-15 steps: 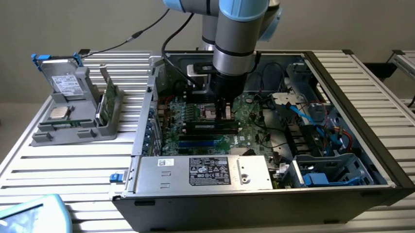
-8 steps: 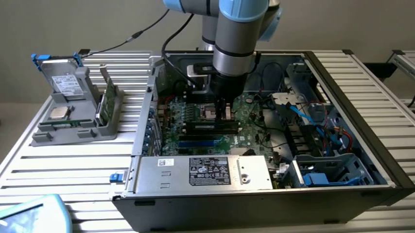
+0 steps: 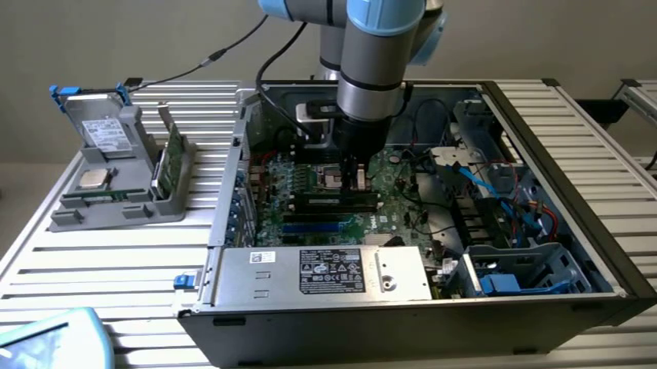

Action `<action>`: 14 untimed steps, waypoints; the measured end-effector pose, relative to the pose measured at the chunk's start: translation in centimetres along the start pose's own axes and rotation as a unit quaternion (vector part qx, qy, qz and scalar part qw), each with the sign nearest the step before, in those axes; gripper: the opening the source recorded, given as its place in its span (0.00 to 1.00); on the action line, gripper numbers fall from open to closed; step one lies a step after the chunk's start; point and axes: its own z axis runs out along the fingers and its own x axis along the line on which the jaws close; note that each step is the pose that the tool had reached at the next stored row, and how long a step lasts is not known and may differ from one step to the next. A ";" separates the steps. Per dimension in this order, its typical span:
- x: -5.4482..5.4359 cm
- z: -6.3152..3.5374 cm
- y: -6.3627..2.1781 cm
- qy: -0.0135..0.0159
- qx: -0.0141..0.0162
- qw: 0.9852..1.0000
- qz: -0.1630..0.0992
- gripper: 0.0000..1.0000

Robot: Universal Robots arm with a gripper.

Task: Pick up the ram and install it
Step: 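Insert the ram into the slot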

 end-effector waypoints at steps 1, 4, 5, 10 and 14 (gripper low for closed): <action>0.0 0.03 0.00 0.000 0.000 1.000 0.000 0.14; 0.0 0.05 0.00 0.000 0.000 1.000 0.000 0.14; 0.0 0.05 0.00 0.000 0.000 1.000 0.000 0.14; 0.0 0.11 -0.01 0.001 0.000 1.000 0.000 0.14; 0.0 0.14 -0.01 0.001 0.000 1.000 0.000 0.14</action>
